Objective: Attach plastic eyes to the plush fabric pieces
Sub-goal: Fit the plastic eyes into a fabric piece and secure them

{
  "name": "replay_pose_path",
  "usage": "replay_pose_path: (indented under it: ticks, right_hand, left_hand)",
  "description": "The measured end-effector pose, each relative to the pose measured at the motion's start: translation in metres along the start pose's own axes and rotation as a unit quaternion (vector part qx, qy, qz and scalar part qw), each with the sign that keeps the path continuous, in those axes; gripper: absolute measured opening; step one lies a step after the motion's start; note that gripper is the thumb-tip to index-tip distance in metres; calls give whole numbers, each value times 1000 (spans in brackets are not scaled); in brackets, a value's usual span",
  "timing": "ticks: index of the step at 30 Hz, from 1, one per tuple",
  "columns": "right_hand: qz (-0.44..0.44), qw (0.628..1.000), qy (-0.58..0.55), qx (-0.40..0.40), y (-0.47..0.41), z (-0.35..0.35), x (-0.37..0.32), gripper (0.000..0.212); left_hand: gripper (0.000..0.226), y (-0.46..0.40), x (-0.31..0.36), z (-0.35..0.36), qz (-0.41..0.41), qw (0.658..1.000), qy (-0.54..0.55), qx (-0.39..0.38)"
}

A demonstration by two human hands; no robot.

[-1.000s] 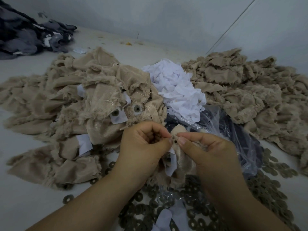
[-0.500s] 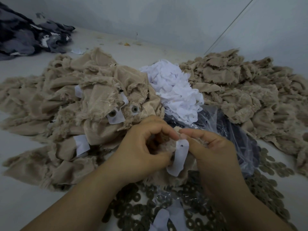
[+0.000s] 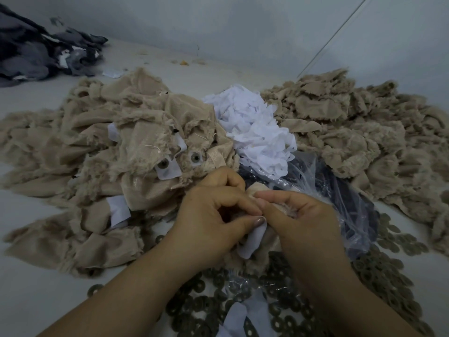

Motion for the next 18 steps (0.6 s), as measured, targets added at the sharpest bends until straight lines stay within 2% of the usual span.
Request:
replay_pose_path:
  ticks: [7,13,18]
  right_hand:
    - [-14,1000,16,8,1,-1,0,15]
    - [-24,1000,15,13,2,-1,-3,16]
    - [-34,999,17,8,3,1,-5,15]
  left_hand:
    - [5,0,-8,-3,-45,998,3,41]
    - [16,2,-14,-4,-79,996,5,51]
    - [15,2,-15,-4,-100,993,5,58]
Point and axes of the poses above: each hand's wrist, its own y-axis away from the middle knuckle, its own z-axis out of the palm, x = y × z, the point moved 6 cm from there along -y, towards the middle knuckle, and after that the axes turned 11 degrees about x, right-handed, at the moved point
